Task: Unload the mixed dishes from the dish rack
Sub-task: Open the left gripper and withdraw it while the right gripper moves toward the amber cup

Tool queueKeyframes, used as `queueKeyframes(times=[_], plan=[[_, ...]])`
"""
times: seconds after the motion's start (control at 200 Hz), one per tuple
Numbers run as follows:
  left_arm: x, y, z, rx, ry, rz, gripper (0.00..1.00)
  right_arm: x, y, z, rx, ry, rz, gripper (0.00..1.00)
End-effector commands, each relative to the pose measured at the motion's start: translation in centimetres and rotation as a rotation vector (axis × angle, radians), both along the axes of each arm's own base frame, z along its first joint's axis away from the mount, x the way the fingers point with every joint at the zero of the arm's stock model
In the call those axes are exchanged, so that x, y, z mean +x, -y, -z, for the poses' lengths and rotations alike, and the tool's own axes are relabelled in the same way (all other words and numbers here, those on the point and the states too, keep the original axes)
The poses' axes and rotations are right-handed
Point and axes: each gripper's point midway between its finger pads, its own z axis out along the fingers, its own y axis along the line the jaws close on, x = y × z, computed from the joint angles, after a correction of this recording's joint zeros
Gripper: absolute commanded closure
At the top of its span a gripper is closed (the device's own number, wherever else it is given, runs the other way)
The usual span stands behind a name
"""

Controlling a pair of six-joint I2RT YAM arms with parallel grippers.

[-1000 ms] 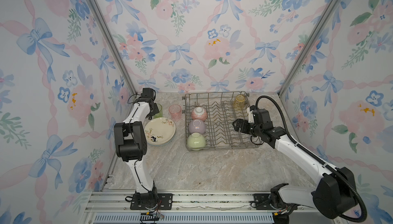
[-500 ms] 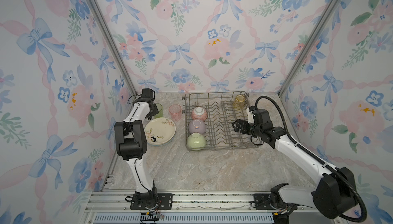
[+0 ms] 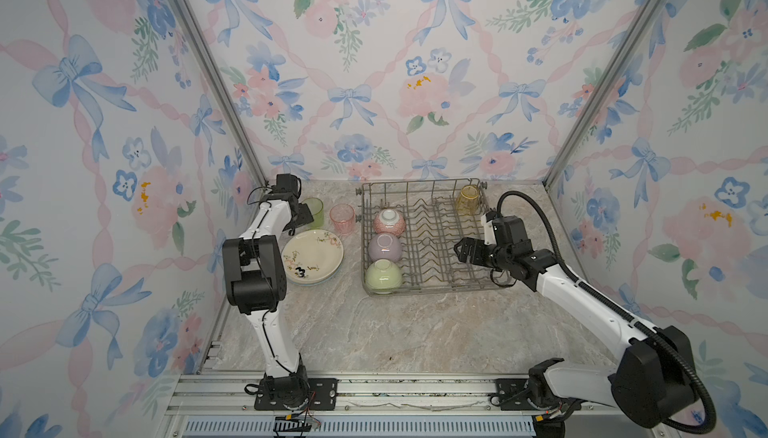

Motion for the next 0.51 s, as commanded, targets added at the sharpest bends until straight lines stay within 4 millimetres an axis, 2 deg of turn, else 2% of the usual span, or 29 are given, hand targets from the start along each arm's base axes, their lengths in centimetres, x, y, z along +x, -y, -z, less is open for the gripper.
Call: queueKeyframes(times=[0.0, 0.14, 0.34, 0.5], plan=[[-0.7, 0.1, -1.1, 0.026, 0.015, -0.009, 0.02, -0.1, -0.1, 0.8, -0.001, -0.017, -0.02, 0.03], [-1.0, 0.1, -1.1, 0.027, 0.013, -0.015, 0.02, 0.0, -0.3, 1.1, 0.002, -0.024, -0.026, 0.03], [-2.5, 0.2, -1.1, 0.038, 0.023, -0.031, 0.02, 0.0, -0.2, 1.5, -0.006, -0.026, -0.029, 0.03], [-4.1, 1.2, -1.2, 0.049, 0.059, -0.019, 0.02, 0.1, -0.4, 1.8, -0.001, -0.03, -0.036, 0.03]])
